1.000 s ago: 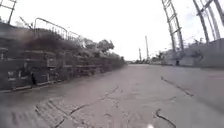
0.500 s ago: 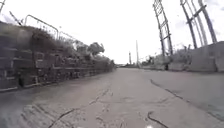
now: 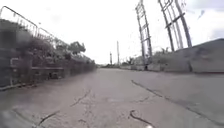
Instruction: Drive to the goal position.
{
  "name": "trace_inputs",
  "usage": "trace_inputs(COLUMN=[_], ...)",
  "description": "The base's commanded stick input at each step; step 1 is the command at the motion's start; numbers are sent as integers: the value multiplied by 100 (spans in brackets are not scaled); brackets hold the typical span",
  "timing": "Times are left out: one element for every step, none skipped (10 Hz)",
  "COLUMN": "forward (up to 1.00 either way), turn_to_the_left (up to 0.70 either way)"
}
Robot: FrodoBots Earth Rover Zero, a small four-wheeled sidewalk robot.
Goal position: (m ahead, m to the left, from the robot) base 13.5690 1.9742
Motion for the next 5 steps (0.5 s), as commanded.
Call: trace_inputs(forward=[0,70,70,70,70], turn_to_the_left=[0,0,0,0,0])
